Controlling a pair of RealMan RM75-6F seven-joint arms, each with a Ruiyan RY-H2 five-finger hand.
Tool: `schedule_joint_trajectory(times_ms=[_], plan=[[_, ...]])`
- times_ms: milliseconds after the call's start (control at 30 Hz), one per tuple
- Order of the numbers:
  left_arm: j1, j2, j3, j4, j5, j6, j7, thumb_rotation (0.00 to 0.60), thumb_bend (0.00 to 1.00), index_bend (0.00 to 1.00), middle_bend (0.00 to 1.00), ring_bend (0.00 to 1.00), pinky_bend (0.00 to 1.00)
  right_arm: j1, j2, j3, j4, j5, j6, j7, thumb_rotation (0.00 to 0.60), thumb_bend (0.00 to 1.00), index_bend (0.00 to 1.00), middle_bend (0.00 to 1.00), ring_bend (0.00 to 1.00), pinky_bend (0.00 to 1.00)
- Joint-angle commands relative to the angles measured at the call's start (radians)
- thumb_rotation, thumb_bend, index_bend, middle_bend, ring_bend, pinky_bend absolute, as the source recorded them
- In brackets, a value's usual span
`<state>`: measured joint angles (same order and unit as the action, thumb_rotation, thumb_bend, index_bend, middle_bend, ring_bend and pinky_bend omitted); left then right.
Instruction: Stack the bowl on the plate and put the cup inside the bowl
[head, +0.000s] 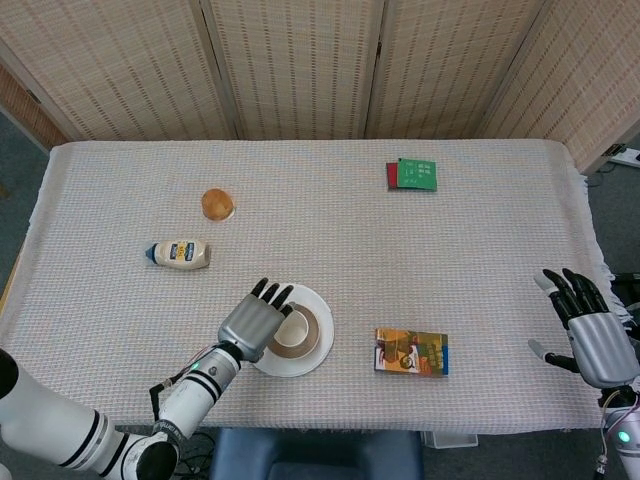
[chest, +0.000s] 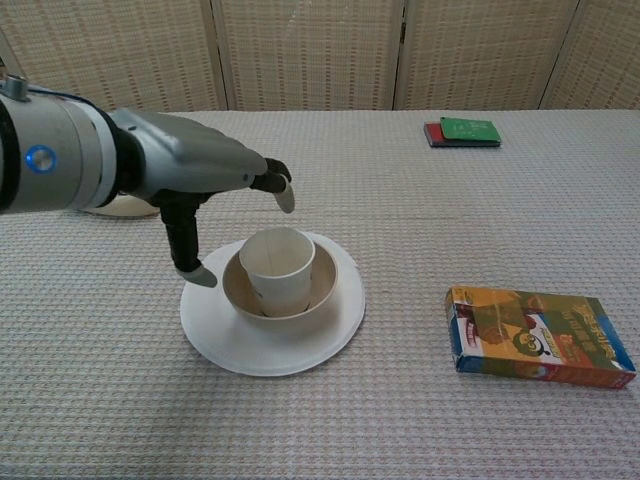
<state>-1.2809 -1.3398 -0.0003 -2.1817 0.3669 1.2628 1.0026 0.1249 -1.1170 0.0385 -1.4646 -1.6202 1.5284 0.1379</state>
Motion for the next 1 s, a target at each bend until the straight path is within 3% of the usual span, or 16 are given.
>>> schedule_joint_trajectory(times_ms=[33,167,300,433,533,767,1000], plan=[[0.024,0.046,0.016,-0.059,0.031,0.044,0.004,0.600,0.23,0.16,0.00,0.00,0.06,-0.002,0.000,-0.001,-0.002,-0.002,0.004,-0.004,0.600,0.16,0.09,0.08,0.00,0.08],[0.097,0.107,0.061,-0.115,0.190,0.096,-0.048,0.600,0.23,0.15,0.00,0.00,0.06,-0.009,0.001,-0.002,-0.005,-0.002,0.014,-0.010,0.600,0.16,0.09,0.08,0.00,0.08],[0.237,0.158,0.149,-0.106,0.475,0.168,-0.173,0.600,0.23,0.11,0.00,0.00,0.06,-0.014,0.002,-0.008,-0.007,-0.009,0.018,-0.017,0.600,0.16,0.09,0.08,0.00,0.08],[0.407,0.186,0.242,0.027,0.765,0.245,-0.387,0.600,0.23,0.06,0.00,0.00,0.06,-0.024,-0.002,-0.015,-0.023,-0.017,0.028,-0.056,0.600,0.16,0.09,0.08,0.00,0.08],[0.544,0.175,0.285,0.209,0.940,0.349,-0.540,0.600,0.23,0.04,0.00,0.00,0.06,-0.030,-0.018,-0.018,-0.043,-0.018,0.031,-0.121,0.600,0.17,0.09,0.08,0.00,0.08],[0.767,0.111,0.310,0.508,1.101,0.503,-0.752,0.600,0.21,0.04,0.00,0.00,0.06,-0.042,-0.075,-0.009,-0.124,0.036,0.007,-0.298,0.600,0.17,0.09,0.08,0.01,0.08],[0.949,0.042,0.278,0.735,1.173,0.644,-0.928,0.600,0.21,0.04,0.00,0.00,0.06,-0.064,-0.123,0.002,-0.172,0.091,0.014,-0.398,0.600,0.17,0.09,0.08,0.01,0.08]])
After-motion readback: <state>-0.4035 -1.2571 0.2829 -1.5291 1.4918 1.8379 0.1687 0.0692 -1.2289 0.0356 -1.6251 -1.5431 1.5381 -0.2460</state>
